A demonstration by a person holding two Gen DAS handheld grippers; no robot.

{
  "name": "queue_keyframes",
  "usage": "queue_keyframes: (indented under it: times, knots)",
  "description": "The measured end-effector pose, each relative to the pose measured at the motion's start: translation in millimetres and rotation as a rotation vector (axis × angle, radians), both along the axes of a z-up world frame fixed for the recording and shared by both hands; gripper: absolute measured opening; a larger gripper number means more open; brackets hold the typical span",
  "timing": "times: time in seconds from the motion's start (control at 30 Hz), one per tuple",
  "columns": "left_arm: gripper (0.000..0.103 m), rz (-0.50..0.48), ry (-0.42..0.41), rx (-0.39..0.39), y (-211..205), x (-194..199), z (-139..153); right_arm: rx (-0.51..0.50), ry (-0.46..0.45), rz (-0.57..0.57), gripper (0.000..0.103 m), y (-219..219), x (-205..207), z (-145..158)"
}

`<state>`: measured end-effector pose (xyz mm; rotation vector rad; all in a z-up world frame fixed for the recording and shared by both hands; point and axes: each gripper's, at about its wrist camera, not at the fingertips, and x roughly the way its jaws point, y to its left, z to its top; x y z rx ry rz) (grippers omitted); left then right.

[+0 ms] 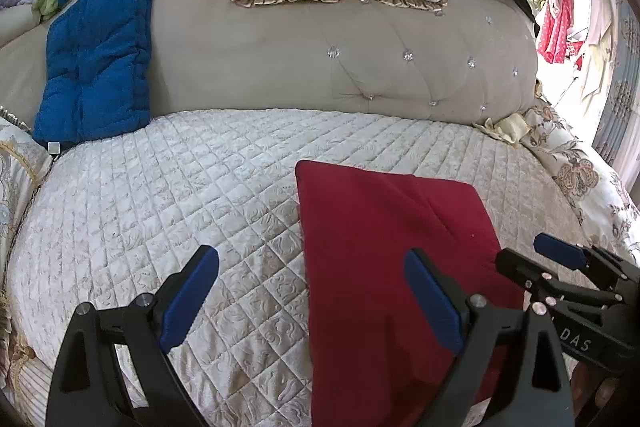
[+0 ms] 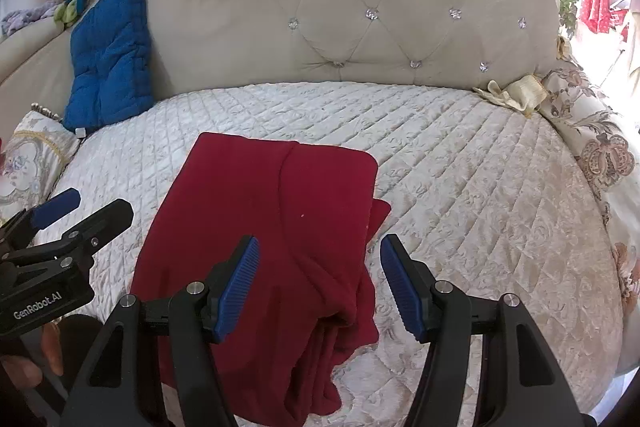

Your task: Fold small clothes

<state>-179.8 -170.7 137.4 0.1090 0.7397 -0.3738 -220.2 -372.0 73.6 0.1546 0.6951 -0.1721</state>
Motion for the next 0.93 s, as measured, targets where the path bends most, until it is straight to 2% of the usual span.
queue_keyframes:
  times: [0.6,0.93]
  knots:
    - [0.096,0.0,0.006,-0.001,1.2,2.0,-2.0,0.002,0.01,0.009,0.044,-1.0,3.3,-2.3]
    - [0.096,-0.018,-0.018,-0.005,0.3,3.3,-5.6,0.016,0.016,0.014,0.044,-4.6,7.3,-7.1]
